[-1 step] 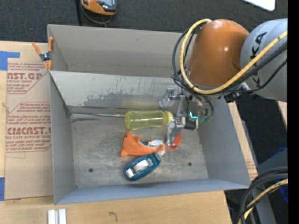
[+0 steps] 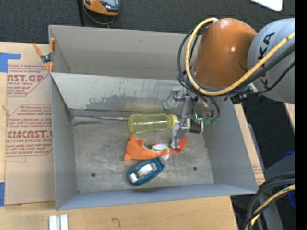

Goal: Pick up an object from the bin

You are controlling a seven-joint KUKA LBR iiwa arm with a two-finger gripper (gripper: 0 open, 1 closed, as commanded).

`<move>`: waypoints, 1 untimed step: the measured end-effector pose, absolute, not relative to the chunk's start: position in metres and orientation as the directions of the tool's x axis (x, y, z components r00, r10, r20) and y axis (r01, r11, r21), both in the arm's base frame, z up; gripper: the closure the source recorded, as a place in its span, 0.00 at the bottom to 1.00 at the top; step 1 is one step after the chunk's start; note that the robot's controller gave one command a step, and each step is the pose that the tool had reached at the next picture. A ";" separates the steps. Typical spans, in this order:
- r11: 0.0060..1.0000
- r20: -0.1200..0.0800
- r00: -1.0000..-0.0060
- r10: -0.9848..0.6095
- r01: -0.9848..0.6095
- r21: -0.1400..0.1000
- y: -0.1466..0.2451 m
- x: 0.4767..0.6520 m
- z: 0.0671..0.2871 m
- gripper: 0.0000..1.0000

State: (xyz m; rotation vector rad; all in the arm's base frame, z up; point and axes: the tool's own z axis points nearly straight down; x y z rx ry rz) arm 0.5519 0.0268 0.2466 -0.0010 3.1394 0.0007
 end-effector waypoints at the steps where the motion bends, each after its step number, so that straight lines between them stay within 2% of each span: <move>1: 0.996 -0.007 -0.996 -0.094 -0.094 -0.001 0.031 0.545 0.218 0.00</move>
Offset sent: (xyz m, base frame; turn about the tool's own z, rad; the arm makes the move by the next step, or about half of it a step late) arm -0.0168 0.0768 -0.1626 -0.2038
